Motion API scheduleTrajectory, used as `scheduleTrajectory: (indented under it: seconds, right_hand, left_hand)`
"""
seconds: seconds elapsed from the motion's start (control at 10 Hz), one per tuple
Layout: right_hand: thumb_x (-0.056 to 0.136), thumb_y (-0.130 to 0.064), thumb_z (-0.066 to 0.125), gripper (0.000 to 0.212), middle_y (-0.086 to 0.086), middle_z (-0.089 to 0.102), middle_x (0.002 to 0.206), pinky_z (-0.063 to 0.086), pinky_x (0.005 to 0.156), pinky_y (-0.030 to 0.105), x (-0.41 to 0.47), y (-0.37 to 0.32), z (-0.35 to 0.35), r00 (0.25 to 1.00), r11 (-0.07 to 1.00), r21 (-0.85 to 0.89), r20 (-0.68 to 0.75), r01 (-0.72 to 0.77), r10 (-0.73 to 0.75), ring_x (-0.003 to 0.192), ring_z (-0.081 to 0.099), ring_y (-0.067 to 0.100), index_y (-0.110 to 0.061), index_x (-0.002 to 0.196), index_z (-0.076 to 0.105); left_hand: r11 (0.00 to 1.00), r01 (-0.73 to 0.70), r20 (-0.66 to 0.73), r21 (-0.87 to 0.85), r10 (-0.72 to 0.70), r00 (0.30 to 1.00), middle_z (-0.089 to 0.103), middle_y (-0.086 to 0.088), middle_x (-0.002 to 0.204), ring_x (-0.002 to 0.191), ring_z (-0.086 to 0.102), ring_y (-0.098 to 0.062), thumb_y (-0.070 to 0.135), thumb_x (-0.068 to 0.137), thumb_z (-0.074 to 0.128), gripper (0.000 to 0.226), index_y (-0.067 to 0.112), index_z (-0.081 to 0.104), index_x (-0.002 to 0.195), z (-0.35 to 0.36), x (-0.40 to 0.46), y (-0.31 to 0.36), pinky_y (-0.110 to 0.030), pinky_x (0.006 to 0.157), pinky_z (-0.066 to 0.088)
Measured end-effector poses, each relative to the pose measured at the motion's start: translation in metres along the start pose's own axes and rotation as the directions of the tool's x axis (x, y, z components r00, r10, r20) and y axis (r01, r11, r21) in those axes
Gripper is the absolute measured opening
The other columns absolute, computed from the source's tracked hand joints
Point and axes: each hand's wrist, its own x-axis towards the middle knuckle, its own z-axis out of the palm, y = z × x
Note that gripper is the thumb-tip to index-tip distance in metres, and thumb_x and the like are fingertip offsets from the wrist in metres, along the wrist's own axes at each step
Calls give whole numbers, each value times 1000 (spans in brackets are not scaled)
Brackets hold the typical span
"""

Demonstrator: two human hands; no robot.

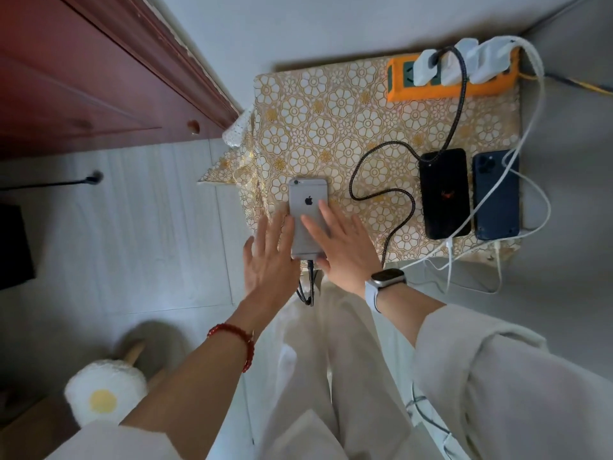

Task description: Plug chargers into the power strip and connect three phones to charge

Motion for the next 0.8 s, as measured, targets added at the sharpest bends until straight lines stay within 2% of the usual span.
scheduleTrajectory:
  seconds: [0.1, 0.2, 0.3, 0.4, 0.5, 0.6, 0.7, 0.8]
  right_hand:
    - [88, -38, 54, 83, 6, -21, 154, 5, 116, 51, 9, 4, -1, 995, 997, -81, 99, 1, 7, 144, -6, 29, -29, 145, -4]
    - [90, -23, 53, 76, 6, -15, 156, 5, 115, 51, 8, 7, -2, 997, 996, -84, 80, 14, -8, 144, -2, 30, -28, 146, 2]
    - [78, -11, 65, 77, 12, 9, 156, 22, 109, 56, 7, 14, -1, 999, 994, -98, 23, 45, -43, 141, 18, 35, -21, 143, 25]
    - [85, -13, 57, 76, 8, -5, 157, 11, 114, 52, 7, 14, -2, 997, 995, -89, 75, 42, -35, 144, 4, 31, -24, 146, 13]
    - [89, -13, 52, 73, 5, -13, 156, 11, 115, 48, 6, 8, -6, 996, 998, -57, 84, -2, 7, 144, -6, 28, -25, 146, 8]
    - [90, -14, 51, 70, 5, -13, 156, 16, 115, 46, 6, 2, -4, 996, 998, -43, 79, -35, 39, 144, -4, 30, -24, 146, 9]
    - [92, -20, 47, 68, 5, -13, 156, 13, 116, 46, 7, 1, -10, 991, 999, -19, 125, -47, 49, 144, -6, 29, -24, 146, 7]
    - [93, -20, 42, 58, 9, 10, 155, 17, 116, 43, 10, -1, -37, 992, 993, 96, 105, -73, 63, 143, 6, 29, -18, 145, 15]
  left_hand:
    - [1000, -14, 7, 24, 14, 1000, 30, -8, 151, 137, 32, -30, 29, 76, 67, 79, 15, 27, 142, 18, -23, 1, -44, 100, 41]
    - [999, 2, 71, 41, -5, 997, 10, -2, 157, 144, 14, -27, 34, 85, 57, 81, 17, 9, 148, 24, -33, 6, -41, 110, 29]
    - [993, 16, 129, 114, -30, 991, 16, 2, 156, 142, 19, -25, 36, 82, 60, 86, 17, 7, 147, 29, -45, 5, -38, 107, 32]
    - [986, -15, 176, 165, -14, 984, 3, 1, 158, 145, 5, -24, 38, 93, 44, 74, 18, -1, 148, 31, -49, -4, -39, 113, 22]
    - [995, -3, 80, 104, -5, 997, 44, -8, 143, 132, 42, -29, 31, 75, 70, 68, 12, 44, 135, 22, -41, -4, -41, 96, 45]
    - [1000, -1, -31, -13, 0, 1000, 44, -14, 142, 130, 43, -32, 23, 76, 68, 59, 9, 49, 130, 11, -19, -3, -46, 94, 45]
    - [1000, -8, -10, -8, 8, 1000, 13, -10, 156, 144, 14, -27, 27, 90, 49, 64, 14, 20, 146, -4, 1, 2, -44, 110, 27]
    - [999, 53, -22, 0, -53, 998, -5, -6, 157, 145, -7, -23, 30, 96, 37, 62, 18, 6, 148, -36, 29, 6, -42, 115, 15]
